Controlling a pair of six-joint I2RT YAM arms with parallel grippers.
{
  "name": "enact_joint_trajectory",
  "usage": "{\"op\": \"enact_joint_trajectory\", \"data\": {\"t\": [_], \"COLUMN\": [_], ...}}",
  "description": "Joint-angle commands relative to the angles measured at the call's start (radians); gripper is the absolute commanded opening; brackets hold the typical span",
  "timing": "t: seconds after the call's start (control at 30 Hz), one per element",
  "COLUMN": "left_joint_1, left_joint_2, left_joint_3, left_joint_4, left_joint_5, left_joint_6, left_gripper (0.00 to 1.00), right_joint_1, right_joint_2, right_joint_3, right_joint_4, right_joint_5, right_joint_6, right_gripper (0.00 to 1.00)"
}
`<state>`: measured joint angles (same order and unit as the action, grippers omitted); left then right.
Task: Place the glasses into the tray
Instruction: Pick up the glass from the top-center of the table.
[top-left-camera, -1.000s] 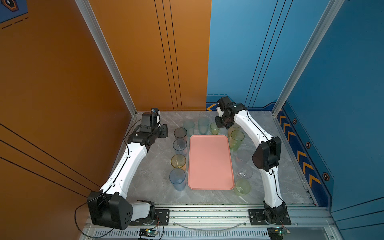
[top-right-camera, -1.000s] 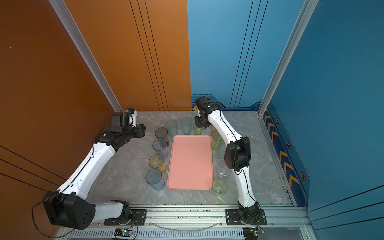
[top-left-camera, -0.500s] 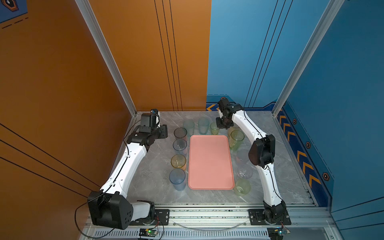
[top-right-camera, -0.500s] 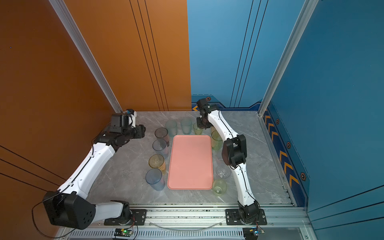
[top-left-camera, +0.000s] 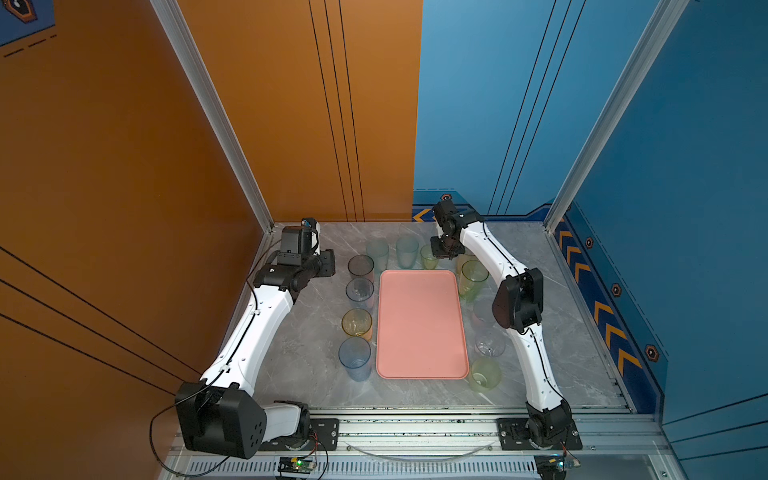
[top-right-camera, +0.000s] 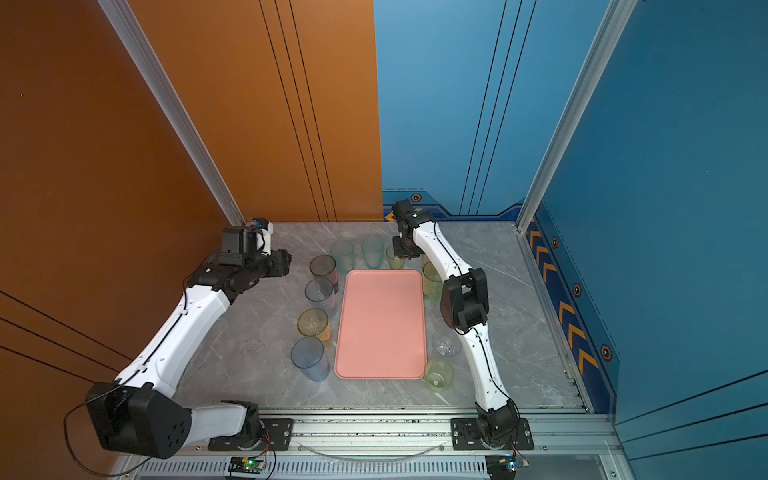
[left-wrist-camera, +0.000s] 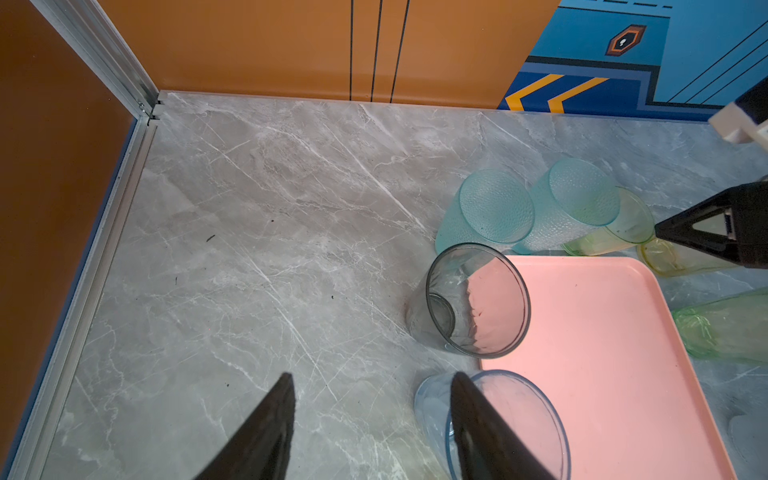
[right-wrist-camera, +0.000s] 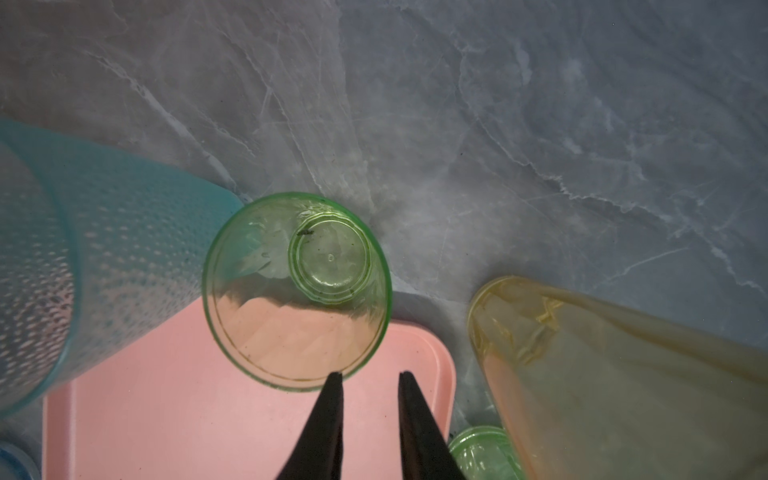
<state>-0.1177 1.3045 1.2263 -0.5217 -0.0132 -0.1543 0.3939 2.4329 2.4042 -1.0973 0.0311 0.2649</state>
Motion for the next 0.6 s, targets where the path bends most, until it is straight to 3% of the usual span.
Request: {"op": "enact_joint_trajectory", "data": {"t": [0.0, 0.57], "left_joint_1": [0.009, 0.016], "left_joint_2": [0.01, 0.016], "left_joint_3": [-0.007, -0.007], "left_joint_4": [-0.011, -0.011], "left_joint_5": [0.017, 0.022], "left_joint_6": [0.019, 0.03], "left_gripper": [0.61, 0.61], "right_joint_1": [-0.006, -0.015], "right_joint_2": [0.023, 0.085], "right_joint_3": [0.044, 0.106], "right_joint_4": [-0.032, -0.029], "right_joint_5": [0.027, 0.023], "right_joint_6": [0.02, 0.041], "right_gripper": [0.23, 0.23]}}
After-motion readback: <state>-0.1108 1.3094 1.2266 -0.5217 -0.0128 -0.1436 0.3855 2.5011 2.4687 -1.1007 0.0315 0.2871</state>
